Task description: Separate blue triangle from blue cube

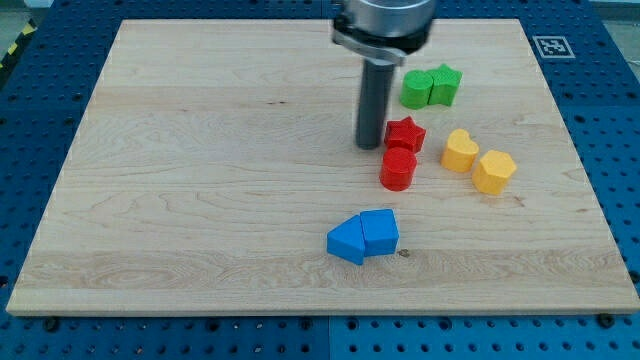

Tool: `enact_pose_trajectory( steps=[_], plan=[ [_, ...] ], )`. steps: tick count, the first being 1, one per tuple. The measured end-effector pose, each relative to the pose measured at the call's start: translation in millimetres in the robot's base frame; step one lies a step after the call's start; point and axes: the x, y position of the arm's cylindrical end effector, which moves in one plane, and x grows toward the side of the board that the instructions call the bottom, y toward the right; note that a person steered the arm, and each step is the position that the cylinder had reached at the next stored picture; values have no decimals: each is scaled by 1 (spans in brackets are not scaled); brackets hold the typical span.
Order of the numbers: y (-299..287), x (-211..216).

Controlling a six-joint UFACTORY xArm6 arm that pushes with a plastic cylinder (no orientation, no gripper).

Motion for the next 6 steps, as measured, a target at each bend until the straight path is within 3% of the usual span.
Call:
enact_pose_trajectory(
  steps=[1, 2, 3, 4, 5, 6],
  plan=[
    [-70, 39],
    [-23, 136],
    [62, 157],
    [71, 114],
    [19, 116],
    [-9, 165]
  ],
)
